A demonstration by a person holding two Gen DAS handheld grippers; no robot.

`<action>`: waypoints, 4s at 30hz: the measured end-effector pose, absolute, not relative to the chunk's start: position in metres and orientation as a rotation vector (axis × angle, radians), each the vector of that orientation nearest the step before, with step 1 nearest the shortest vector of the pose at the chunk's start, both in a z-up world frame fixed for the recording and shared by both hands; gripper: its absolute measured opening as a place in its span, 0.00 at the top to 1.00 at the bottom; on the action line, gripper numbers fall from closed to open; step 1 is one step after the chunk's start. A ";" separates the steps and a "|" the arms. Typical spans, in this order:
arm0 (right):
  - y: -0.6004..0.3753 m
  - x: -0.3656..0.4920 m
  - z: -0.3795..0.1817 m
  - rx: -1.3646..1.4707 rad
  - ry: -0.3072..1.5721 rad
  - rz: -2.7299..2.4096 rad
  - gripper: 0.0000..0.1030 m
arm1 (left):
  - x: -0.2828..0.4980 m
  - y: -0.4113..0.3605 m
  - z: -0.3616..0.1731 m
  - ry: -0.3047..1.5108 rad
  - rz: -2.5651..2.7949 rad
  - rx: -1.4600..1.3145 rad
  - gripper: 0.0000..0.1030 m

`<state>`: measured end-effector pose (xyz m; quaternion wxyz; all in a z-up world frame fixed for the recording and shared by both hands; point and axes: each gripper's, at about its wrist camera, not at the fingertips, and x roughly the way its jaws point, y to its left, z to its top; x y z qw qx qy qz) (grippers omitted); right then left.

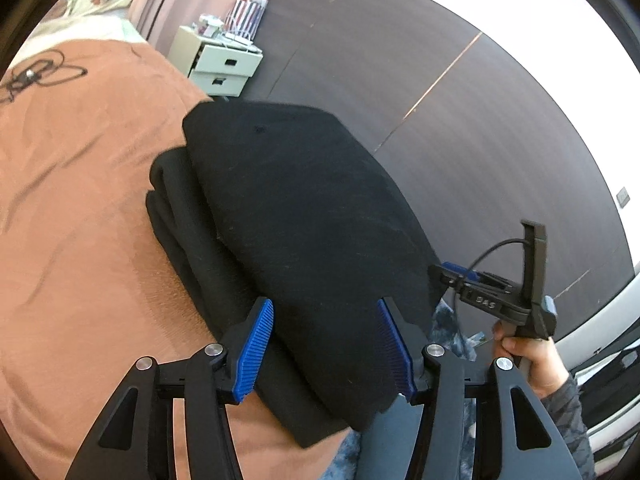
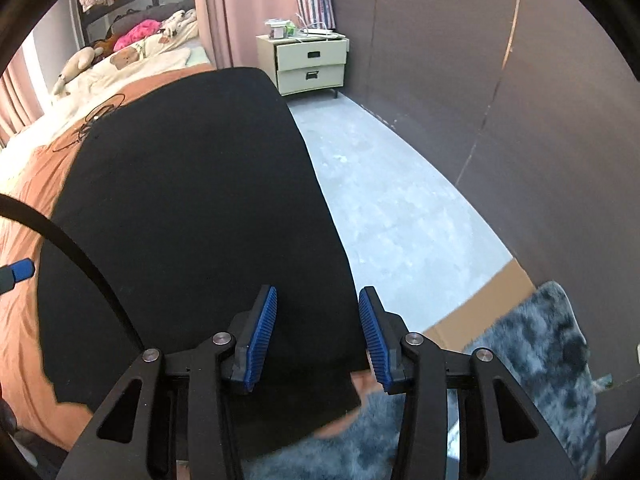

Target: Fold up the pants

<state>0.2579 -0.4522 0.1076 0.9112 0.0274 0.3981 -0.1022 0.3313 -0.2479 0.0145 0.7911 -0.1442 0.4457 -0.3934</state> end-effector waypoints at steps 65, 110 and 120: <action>-0.197 -0.145 0.133 0.091 0.428 -0.152 0.00 | -0.016 0.015 0.169 0.428 -0.620 0.041 0.00; -0.100 -0.227 0.062 0.097 0.368 -0.153 0.00 | -0.111 0.067 0.095 0.456 -0.426 0.017 0.00; -0.093 -0.229 0.063 0.086 0.376 -0.149 0.00 | -0.116 0.071 0.096 0.457 -0.432 0.011 0.00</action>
